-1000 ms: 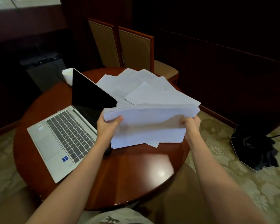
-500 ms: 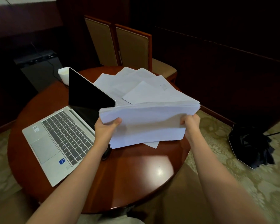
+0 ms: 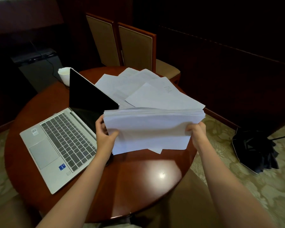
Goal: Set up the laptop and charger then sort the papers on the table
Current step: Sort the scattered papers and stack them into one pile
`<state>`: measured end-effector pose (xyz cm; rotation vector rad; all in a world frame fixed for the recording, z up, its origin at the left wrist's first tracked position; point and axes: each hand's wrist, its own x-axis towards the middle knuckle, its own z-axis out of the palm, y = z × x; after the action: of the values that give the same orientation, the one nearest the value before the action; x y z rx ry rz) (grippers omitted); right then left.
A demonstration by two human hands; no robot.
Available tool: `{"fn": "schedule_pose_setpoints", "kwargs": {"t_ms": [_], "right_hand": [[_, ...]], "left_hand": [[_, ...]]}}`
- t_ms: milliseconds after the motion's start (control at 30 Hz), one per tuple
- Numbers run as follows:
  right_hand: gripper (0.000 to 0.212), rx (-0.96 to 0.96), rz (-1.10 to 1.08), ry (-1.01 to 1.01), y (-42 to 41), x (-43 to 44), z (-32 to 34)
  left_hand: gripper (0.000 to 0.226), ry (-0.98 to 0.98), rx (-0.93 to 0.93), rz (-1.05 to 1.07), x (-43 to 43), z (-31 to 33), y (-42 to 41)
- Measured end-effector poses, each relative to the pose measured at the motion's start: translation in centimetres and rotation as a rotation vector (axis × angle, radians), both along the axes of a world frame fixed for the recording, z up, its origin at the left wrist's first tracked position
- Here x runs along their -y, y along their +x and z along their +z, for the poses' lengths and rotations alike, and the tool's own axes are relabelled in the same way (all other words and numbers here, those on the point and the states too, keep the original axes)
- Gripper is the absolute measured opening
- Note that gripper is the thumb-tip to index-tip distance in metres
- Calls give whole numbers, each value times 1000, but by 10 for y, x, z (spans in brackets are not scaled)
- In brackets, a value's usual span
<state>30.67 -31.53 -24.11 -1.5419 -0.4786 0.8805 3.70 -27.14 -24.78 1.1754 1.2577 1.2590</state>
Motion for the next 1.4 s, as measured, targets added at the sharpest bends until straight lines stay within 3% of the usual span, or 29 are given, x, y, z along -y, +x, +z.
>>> {"fn": "schedule_pose_setpoints", "kwargs": {"t_ms": [133,300,467,533,633,800,900,1067,1167,1267,1333,1400], "right_hand": [[36,24,29,-37,0,-1,1],[28,-54,-184,-66,-8,-3,2],[20,-213,-309,89,5,3,6],[29,-311,-353,155,15,8,7],[24,-460,-389,256,20,17,9],[28,-486,-492,211,16,35,3],[26,-483,-579,118,9,48,-2],[23,-597,-671,64,-12,57,-21],[32,-670,-672,46,-27,60,-31],[31,-734,-549,40,-36,66,-42],[26,-769,-418,120,-38,74,-47],[42,-789,-244,215,-36,87,-49]], "left_hand": [[56,-36,-48,9,3,-6,6],[45,-74,-16,58,6,-7,14],[36,-45,-51,-116,0,2,16],[31,-72,-33,-192,-2,1,14],[30,-216,177,-160,0,-7,15],[25,-429,864,-224,11,-8,31],[46,-482,1004,-189,17,-5,42],[57,-543,874,-378,34,1,69],[62,-512,676,-415,37,3,81],[45,-448,389,-311,24,5,89],[40,-415,355,-327,12,12,92],[34,-357,315,-403,0,24,91]]}}
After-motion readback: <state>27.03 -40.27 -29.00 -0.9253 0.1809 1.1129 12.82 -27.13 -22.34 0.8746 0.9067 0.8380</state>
